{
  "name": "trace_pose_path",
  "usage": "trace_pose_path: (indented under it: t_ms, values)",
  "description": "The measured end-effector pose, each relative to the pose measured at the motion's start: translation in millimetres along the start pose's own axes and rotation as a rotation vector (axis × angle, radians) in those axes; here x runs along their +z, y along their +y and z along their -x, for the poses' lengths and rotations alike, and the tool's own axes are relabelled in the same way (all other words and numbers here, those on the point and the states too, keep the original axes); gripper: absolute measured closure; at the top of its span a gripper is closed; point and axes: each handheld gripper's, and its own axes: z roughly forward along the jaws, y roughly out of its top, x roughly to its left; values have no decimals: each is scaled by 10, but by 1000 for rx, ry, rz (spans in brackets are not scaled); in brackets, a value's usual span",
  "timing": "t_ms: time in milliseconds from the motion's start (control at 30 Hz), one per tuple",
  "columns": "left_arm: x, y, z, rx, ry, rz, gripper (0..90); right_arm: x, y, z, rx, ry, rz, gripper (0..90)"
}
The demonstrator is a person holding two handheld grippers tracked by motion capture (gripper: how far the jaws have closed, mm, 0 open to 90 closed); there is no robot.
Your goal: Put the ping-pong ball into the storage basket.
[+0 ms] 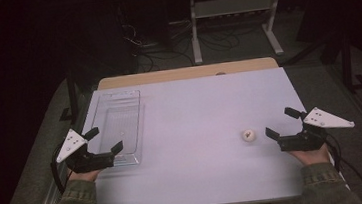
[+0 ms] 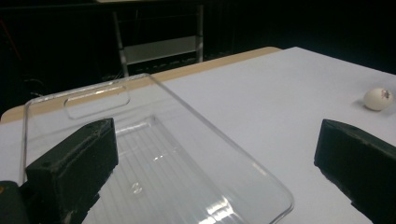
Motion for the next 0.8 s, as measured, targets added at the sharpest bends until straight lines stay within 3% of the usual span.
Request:
trace_pose_path:
  t_ms: [800]
  values:
    - [279, 394, 198, 116, -102, -89, 0, 19, 1, -14, -12, 12, -7, 0]
